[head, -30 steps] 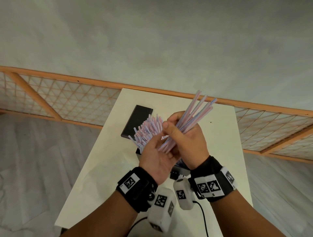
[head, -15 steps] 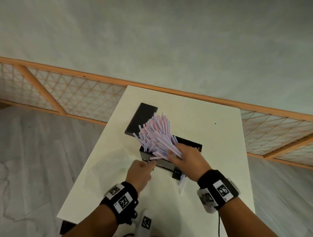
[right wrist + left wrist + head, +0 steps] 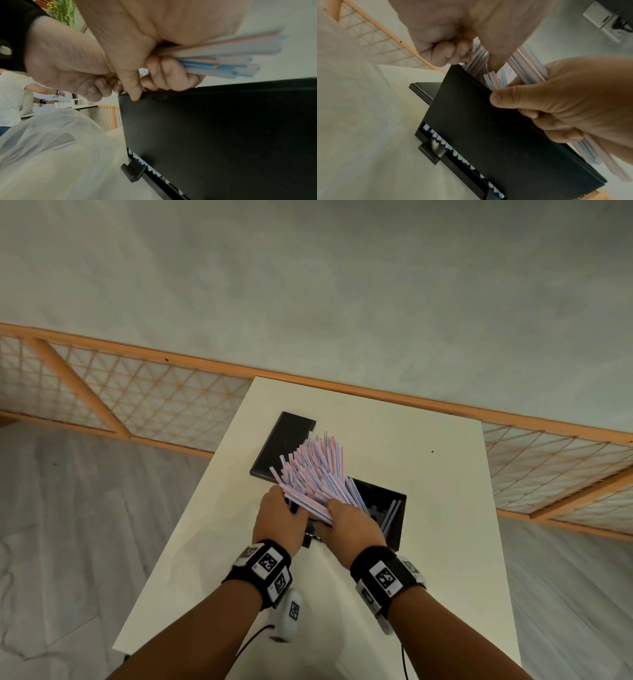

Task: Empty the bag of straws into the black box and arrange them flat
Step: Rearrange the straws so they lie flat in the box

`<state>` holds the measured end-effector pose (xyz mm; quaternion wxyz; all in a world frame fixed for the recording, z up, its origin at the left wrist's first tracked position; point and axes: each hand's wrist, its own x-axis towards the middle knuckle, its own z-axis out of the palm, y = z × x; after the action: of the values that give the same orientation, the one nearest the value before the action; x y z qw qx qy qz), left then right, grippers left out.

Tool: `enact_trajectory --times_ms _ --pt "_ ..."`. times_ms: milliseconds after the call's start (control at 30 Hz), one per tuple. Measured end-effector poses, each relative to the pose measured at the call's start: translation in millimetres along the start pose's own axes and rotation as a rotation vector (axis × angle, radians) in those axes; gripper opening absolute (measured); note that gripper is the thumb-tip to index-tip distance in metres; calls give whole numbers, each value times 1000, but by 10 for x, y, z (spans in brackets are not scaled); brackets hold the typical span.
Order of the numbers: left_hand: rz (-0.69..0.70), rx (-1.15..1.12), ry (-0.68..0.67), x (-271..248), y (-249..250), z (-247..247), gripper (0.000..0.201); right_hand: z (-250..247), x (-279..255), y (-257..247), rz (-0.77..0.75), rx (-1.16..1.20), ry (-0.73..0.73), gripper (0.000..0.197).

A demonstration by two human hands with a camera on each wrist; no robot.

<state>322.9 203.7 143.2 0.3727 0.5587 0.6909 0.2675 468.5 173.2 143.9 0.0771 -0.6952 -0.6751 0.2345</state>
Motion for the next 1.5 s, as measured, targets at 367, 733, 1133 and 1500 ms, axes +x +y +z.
enact_trajectory --times_ms 367,733,1133,1500 --pt "83 54 5 -3 -65 -166 24 -97 -18 138 77 164 74 25" --pt "374 115 108 -108 344 -644 32 -442 -129 39 -20 554 197 20" --pt "636 47 -72 -281 1011 -756 20 -791 27 -374 -140 689 238 21" --pt "-37 -551 -46 -427 702 -392 51 -1094 -87 -254 -114 912 383 37"
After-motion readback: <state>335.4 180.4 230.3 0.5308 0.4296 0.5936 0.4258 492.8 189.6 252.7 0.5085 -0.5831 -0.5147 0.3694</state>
